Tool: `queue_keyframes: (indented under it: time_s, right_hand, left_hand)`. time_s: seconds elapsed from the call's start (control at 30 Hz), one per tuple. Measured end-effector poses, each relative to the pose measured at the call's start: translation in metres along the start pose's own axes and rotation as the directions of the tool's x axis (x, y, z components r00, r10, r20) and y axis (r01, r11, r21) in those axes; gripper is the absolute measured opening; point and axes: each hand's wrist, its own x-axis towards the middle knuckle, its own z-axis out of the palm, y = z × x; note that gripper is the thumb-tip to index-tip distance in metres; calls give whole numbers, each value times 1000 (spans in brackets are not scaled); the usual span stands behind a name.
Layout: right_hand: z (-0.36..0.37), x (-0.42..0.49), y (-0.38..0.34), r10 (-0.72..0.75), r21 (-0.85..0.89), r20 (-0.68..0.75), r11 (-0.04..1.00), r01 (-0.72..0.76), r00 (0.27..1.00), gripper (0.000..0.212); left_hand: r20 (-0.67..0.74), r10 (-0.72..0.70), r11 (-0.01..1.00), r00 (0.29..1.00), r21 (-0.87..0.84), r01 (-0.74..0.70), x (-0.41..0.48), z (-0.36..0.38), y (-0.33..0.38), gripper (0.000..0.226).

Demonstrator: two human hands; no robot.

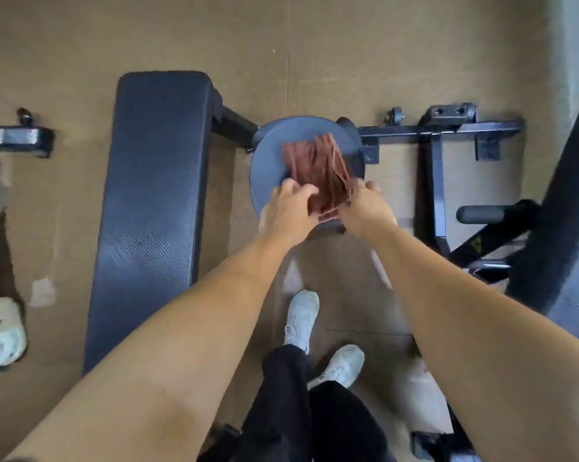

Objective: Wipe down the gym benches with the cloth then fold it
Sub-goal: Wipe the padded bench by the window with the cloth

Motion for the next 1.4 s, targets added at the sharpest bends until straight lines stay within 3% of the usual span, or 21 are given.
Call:
queue_keyframes:
  time_s: [0.13,0.3,0.4,0.47,0.57,0.6,0.67,0.77,0.87,0.97,1.03,1.07,1.2,1.33,1.4]
  right_hand:
    - [15,28,3,67,170,-128,984,-44,989,41]
    - [12,34,2,126,283,-172,956,-73,977,17]
    - [-7,17,-11,125,374,-176,926,-51,976,12]
    - [-28,-1,-29,106,495,-120,868,-33,987,13]
    - [-65,-29,-66,47,667,-61,745,6,997,20]
    - [-79,-39,-79,34,722,-51,692,14,998,22]
    - [-107,-62,-105,22,781,-51,624,26,998,20]
    - [-147,-99,-132,29,792,-106,607,67,994,19]
    - [-182,-140,-154,-23,785,-134,607,121,991,25]
    - [-200,-166,-165,-133,732,-136,654,190,982,46]
    - [-208,-185,-172,-119,710,-158,677,196,980,28]
    - [-212,-195,-175,-89,711,-163,680,180,983,18]
    - [-230,-233,-175,-10,695,-256,693,192,967,15]
    - [-261,-274,-159,109,729,-354,654,202,929,13]
    - [-279,-287,-137,185,771,-386,602,206,904,18]
  left_hand:
    - [12,-40,996,999,77,38,26,32,8,51]
    - [-90,91,990,992,113,-81,30,35,-3,4]
    - [-50,44,999,998,7,-43,22,12,3,2]
    - [-3,5,999,1000,-47,-5,10,-9,10,19]
    - [33,-30,985,999,-170,36,-16,-39,21,72]
    - [18,-49,975,999,-216,52,-24,-51,26,77]
    - [-37,-89,952,995,-296,74,-40,-75,35,58]
    - [-105,-119,938,987,-339,77,-65,-113,40,29]
    - [-155,-114,902,981,-431,37,-97,-148,49,51]
    - [-236,-59,781,970,-616,-103,-129,-176,71,72]
    - [-247,8,733,969,-657,-173,-150,-195,87,75]
    - [-241,31,739,970,-648,-185,-158,-201,92,72]
    - [-279,-6,817,960,-555,-156,-189,-224,106,33]
    - [-266,-1,910,964,-400,-110,-217,-245,111,24]
    - [-297,-84,915,951,-402,-45,-228,-254,114,19]
